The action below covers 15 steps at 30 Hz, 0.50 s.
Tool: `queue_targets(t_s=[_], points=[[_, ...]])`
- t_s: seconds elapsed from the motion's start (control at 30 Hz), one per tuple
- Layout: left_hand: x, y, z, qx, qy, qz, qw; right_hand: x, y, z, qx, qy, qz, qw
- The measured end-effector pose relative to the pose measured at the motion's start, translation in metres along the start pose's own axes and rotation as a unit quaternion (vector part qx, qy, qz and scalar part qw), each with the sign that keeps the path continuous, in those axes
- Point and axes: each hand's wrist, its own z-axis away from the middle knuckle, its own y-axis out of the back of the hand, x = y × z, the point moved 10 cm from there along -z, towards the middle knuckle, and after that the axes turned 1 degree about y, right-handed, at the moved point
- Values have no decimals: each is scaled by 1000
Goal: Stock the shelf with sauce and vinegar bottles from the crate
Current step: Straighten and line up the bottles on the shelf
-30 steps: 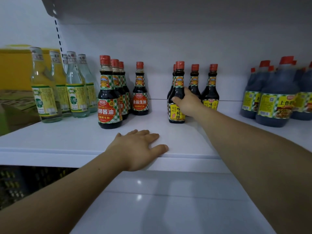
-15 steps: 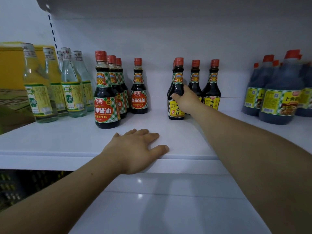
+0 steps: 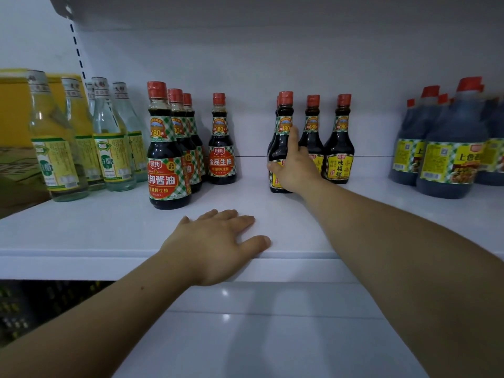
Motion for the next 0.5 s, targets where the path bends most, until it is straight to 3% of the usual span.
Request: queue_targets(t_s=[0.33,0.5], points=[[-1,0,-2,5,1,4,1000,4,8,8,-7,-36,-23,999],[-1,5,-3,19,3,24,1000,-3,23,25,-45,-23,23,998]])
